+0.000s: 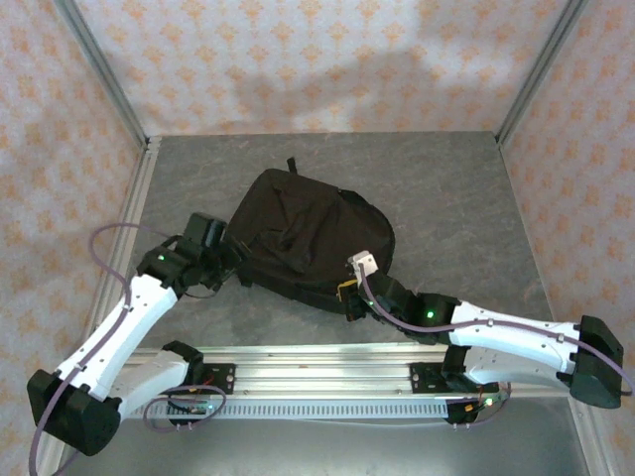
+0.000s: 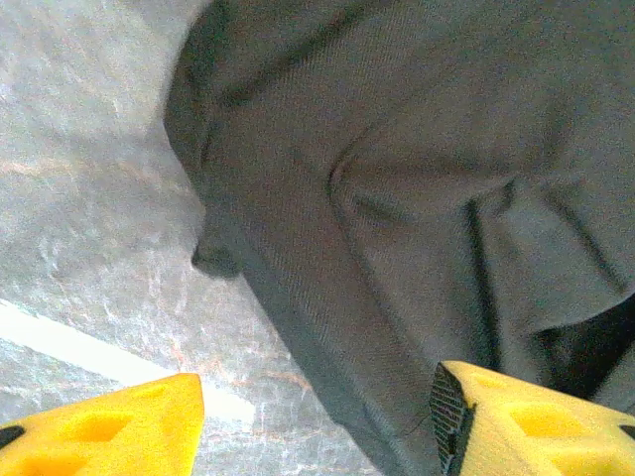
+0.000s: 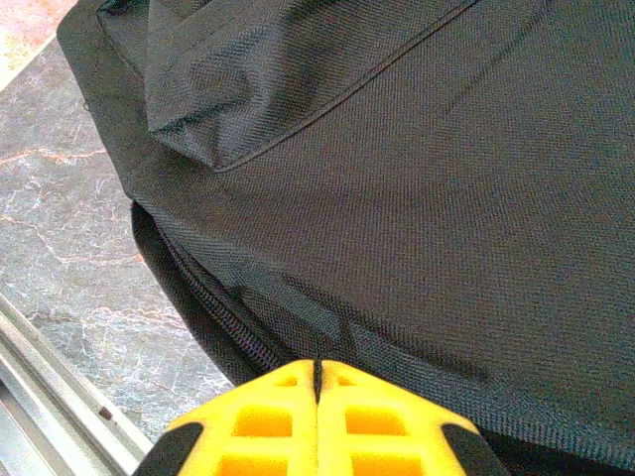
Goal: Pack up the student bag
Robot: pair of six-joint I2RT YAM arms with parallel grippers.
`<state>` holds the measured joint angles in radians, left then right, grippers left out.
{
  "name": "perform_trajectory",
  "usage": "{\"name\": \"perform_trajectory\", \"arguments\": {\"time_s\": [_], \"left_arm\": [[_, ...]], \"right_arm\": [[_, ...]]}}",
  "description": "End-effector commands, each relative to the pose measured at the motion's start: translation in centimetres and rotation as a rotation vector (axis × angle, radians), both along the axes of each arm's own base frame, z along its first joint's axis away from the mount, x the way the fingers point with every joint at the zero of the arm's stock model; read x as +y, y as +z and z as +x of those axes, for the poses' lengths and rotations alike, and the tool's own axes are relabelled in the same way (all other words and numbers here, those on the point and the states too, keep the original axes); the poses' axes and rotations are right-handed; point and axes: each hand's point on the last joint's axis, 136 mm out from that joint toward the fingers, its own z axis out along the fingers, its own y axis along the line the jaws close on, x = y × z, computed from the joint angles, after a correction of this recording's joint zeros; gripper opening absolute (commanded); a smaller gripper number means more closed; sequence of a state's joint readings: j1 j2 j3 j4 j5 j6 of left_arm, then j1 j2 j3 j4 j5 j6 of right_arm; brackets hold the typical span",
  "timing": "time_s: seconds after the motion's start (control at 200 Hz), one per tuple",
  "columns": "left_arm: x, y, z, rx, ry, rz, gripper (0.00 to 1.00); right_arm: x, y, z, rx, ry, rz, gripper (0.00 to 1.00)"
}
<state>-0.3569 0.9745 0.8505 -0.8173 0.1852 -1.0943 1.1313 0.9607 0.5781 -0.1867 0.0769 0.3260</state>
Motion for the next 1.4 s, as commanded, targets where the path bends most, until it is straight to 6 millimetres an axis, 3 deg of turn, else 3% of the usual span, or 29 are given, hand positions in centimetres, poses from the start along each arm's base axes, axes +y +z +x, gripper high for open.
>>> {"name": "perform_trajectory", "arguments": {"time_s": [0.0, 0.255, 0.565, 0.781, 1.021, 1.121, 1.311, 1.396], "left_arm": [[-2.1, 0.5, 2.5, -0.074, 0.067, -0.095, 0.64], [-2.5, -2.4, 3.6, -0.016, 0.046, -0.004, 0.60], [-0.2, -2.5, 4.2, 0.010, 0.041, 0.137, 0.27], [1.8, -3.4, 5.1, 0.050, 0.069, 0.133, 0.27], [2.2, -1.8, 7.9, 0.035, -0.004, 0.199, 0.26], [1.6, -1.2, 9.7, 0.023, -0.065, 0.226, 0.26], [0.0, -0.1, 13.7, 0.022, -0.169, 0.248, 0.27], [-0.9, 0.1, 14.6, 0.032, -0.204, 0.237, 0.27]], "right_arm": [[0.7, 1.0, 0.2, 0.007, -0.008, 0.048, 0.00], [0.2, 1.2, 0.6, -0.001, -0.045, 0.038, 0.00], [-2.5, 1.6, 1.0, -0.042, -0.124, -0.001, 0.00], [-4.8, 1.3, 0.6, -0.055, -0.153, -0.038, 0.00], [-6.1, 1.3, 0.6, -0.072, -0.172, -0.061, 0.00], [-5.7, 1.4, 0.4, -0.067, -0.156, -0.055, 0.00], [-2.9, 1.5, 0.0, -0.033, -0.057, -0.047, 0.00], [-2.6, 1.9, 0.6, -0.052, -0.064, -0.082, 0.00]]}}
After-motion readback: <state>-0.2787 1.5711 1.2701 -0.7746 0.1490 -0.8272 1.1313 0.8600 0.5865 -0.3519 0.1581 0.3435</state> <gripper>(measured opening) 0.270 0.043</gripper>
